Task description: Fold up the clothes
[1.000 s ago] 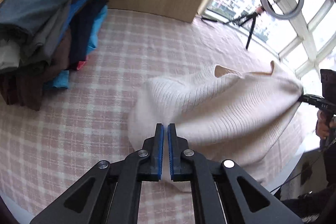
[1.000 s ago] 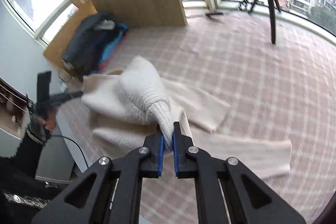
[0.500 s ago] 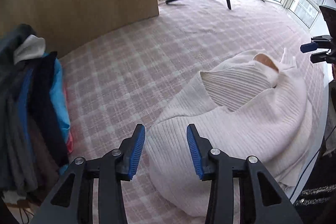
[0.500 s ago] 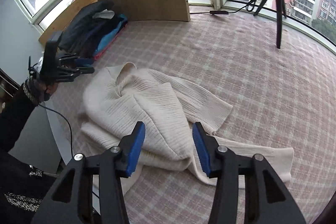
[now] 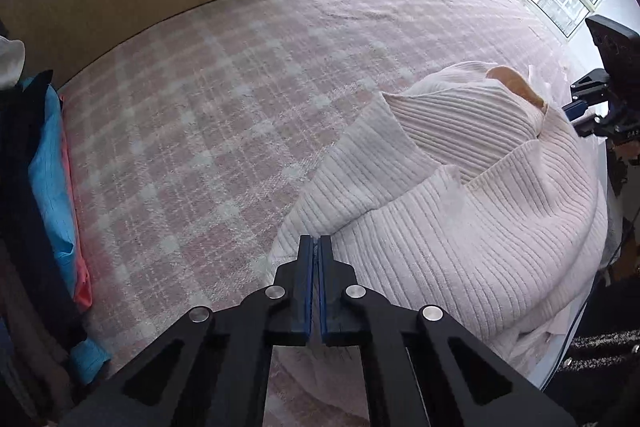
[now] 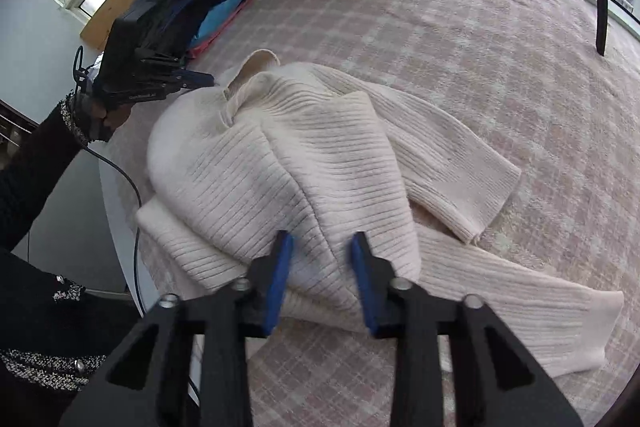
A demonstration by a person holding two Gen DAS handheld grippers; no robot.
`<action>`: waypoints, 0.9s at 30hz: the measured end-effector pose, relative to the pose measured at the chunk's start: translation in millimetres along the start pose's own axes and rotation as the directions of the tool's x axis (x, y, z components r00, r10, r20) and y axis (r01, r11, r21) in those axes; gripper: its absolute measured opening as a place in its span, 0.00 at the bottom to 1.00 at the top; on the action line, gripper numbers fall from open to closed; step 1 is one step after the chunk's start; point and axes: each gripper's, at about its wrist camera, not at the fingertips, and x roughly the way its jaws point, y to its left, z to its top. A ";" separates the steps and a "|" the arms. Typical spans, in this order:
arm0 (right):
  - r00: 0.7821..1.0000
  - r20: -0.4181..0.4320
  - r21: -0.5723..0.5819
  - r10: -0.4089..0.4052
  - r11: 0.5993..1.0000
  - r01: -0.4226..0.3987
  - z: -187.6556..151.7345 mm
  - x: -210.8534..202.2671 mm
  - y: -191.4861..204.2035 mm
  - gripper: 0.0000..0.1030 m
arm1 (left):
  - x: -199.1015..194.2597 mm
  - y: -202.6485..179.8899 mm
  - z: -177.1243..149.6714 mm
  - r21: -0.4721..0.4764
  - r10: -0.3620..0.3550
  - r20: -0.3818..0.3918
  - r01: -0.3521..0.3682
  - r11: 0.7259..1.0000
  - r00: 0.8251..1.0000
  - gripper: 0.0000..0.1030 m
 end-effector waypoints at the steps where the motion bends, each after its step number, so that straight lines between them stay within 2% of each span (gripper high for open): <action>1: 1.000 0.005 -0.007 -0.006 1.000 0.006 0.1 -1.8 2.2 0.09 | -2.6 -1.1 -1.1 0.006 0.015 0.008 -0.015 1.000 1.000 0.01; 4: 1.000 0.030 -0.034 -0.001 0.999 0.002 -0.6 -12.4 7.2 0.12 | -11.5 1.2 -1.6 0.013 0.049 0.050 -0.050 0.999 0.998 0.05; 6: 0.999 0.037 -0.046 -0.010 0.999 0.012 -1.1 -18.4 7.6 0.29 | -8.0 -0.9 1.3 0.043 0.042 0.037 -0.043 0.998 0.998 0.38; 7: 0.999 0.040 -0.048 -0.018 0.999 0.019 -1.1 -20.8 6.9 0.47 | -6.2 -2.0 2.8 0.058 0.038 0.031 -0.040 0.998 0.999 0.41; 8: 0.999 0.051 -0.046 -0.019 0.999 0.022 -1.1 -23.0 5.5 0.52 | -4.5 -3.0 4.3 0.072 0.034 0.024 -0.036 0.997 0.999 0.42; 10: 0.997 0.068 -0.043 -0.022 0.999 0.025 -1.3 -26.5 2.9 0.52 | -1.0 -5.2 7.2 0.101 0.027 0.011 -0.028 0.994 1.000 0.42; 13: 0.999 0.048 -0.053 -0.021 0.998 0.024 -2.1 -18.5 0.5 0.52 | 12.5 -7.8 9.6 0.120 0.017 -0.024 -0.014 0.993 1.000 0.38; 15: 1.000 0.018 -0.050 -0.005 0.999 0.006 -3.2 -7.4 -1.2 0.52 | 17.5 -7.3 9.7 0.105 0.008 -0.027 -0.005 0.994 1.000 0.17; 16: 1.000 0.003 -0.046 0.007 0.999 -0.007 -3.7 -1.6 -1.9 0.52 | 16.0 -8.1 9.5 0.098 0.003 -0.023 -0.001 0.995 1.000 0.10; 17: 1.000 -0.007 -0.042 0.020 0.999 -0.020 -3.9 3.4 -1.8 0.47 | 14.6 -8.9 9.3 0.092 -0.002 -0.019 0.004 0.996 1.000 0.07; 18: 0.999 -0.013 -0.039 0.030 0.999 -0.031 -4.0 7.5 -1.2 0.38 | 12.3 -10.6 8.6 0.092 -0.001 -0.013 0.003 0.996 1.000 0.06; 19: 1.000 -0.010 -0.040 0.027 0.999 -0.028 -3.7 7.9 0.5 0.16 | 7.2 -14.0 6.6 0.104 0.009 -0.004 -0.008 0.995 1.000 0.06; 20: 1.000 0.003 -0.041 0.015 0.999 -0.015 -3.5 5.2 1.9 0.08 | -0.7 -16.8 4.6 0.108 0.011 0.009 -0.012 0.994 1.000 0.06; 22: 0.999 0.050 -0.041 0.001 0.999 0.001 -3.1 -8.0 5.1 0.07 | -24.5 -19.4 1.2 0.091 0.015 0.064 -0.021 0.996 0.998 0.06; 24: 0.991 0.133 -0.052 -0.024 0.998 0.032 2.4 -37.2 15.9 0.07 | -58.8 -19.6 -1.4 0.048 0.028 0.148 -0.035 0.998 0.989 0.06; 25: 0.983 0.180 -0.059 -0.042 0.997 0.053 6.7 -55.4 23.5 0.06 | -79.3 -20.0 -2.2 0.025 0.042 0.197 -0.048 0.999 0.980 0.06; 27: 0.959 0.274 -0.070 -0.075 0.993 0.097 15.2 -91.6 38.8 0.06 | -127.6 -23.5 -1.8 -0.015 0.091 0.299 -0.090 0.996 0.950 0.05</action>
